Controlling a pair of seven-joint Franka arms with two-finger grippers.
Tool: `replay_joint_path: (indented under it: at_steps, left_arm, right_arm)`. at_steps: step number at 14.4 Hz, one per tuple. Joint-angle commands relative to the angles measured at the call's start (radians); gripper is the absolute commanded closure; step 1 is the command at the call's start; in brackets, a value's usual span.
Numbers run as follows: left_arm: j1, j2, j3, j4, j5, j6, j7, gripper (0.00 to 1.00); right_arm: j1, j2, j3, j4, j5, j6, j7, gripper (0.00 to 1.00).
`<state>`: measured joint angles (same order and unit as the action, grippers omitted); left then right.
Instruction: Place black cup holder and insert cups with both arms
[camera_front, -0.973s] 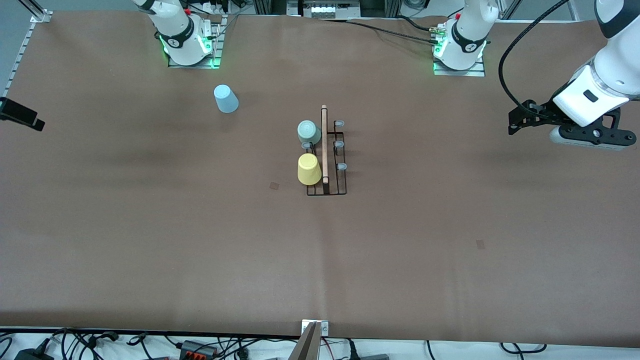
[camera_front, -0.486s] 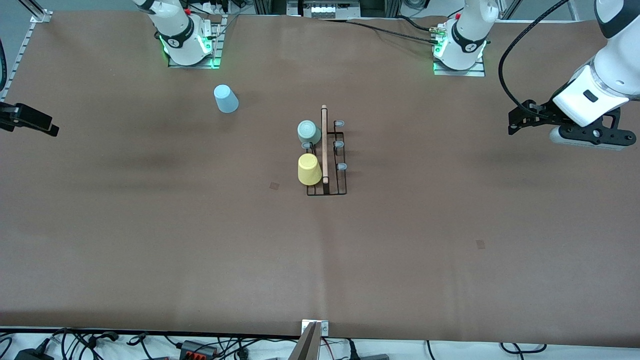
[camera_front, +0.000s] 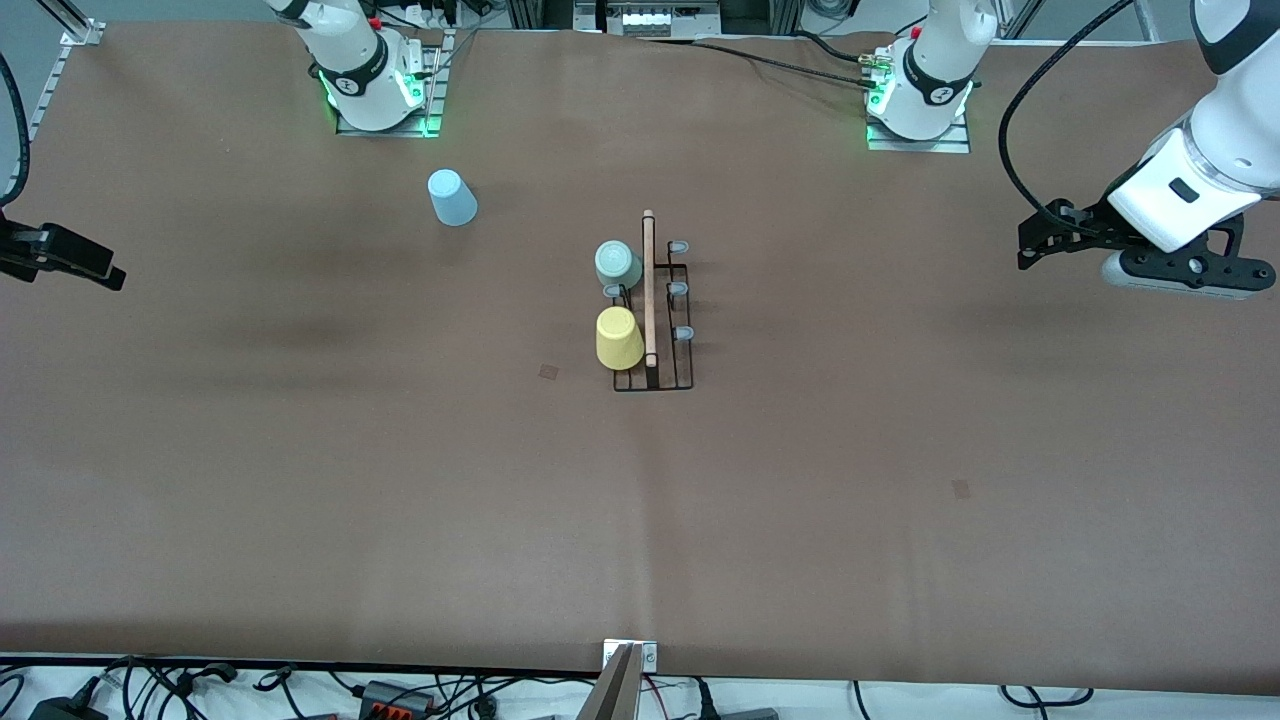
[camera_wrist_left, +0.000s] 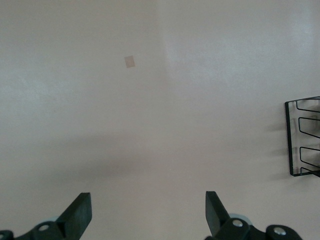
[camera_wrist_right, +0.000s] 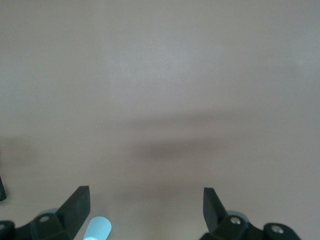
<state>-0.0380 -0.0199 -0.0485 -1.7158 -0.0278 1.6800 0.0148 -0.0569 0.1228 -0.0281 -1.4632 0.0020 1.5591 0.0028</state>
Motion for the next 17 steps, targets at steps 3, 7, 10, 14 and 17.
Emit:
replay_joint_path:
  at_steps: [3, 7, 10, 14, 17]
  left_arm:
    - [-0.002, 0.015, -0.001, 0.033, 0.009, -0.020, -0.004, 0.00]
    - [-0.002, 0.015, -0.001, 0.035, 0.009, -0.020, -0.006, 0.00]
    - [-0.002, 0.015, -0.001, 0.035, 0.009, -0.020, -0.006, 0.00]
    - [-0.002, 0.017, -0.001, 0.035, 0.009, -0.020, -0.004, 0.00]
    - [-0.002, 0.015, -0.001, 0.035, 0.009, -0.020, -0.006, 0.00]
  right_arm:
    - [-0.009, -0.035, 0.004, -0.040, 0.019, 0.050, -0.011, 0.00]
    - [-0.006, -0.048, 0.004, -0.034, 0.021, 0.041, -0.007, 0.00]
    - [-0.008, -0.051, 0.002, -0.034, 0.021, 0.035, -0.010, 0.00]
    - [-0.006, -0.054, 0.002, -0.028, 0.021, 0.030, -0.010, 0.00]
    - [-0.009, -0.057, 0.002, -0.029, 0.021, 0.030, -0.010, 0.00]
